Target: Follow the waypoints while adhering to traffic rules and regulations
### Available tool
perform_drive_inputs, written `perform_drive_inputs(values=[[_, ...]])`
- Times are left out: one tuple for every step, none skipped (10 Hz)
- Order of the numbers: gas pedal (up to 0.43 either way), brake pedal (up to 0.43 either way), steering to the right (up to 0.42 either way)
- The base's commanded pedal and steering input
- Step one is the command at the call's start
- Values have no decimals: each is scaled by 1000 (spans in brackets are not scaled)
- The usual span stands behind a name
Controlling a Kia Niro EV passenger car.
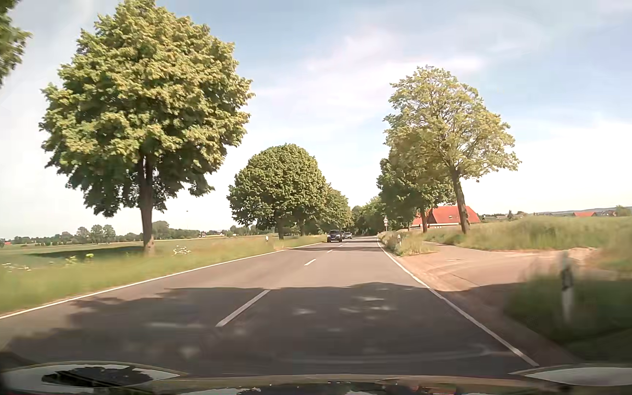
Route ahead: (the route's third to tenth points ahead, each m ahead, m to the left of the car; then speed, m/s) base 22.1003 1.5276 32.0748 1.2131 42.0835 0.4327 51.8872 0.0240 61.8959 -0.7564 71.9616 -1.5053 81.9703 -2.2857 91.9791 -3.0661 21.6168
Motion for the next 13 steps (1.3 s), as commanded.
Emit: perform_drive_inputs(values=[[157,0,10],[157,0,10],[157,0,10],[157,0,10],[157,0,9],[157,0,8],[157,0,7],[157,0,7],[157,0,7],[157,0,7],[157,0,7],[157,0,6],[157,0,6]])
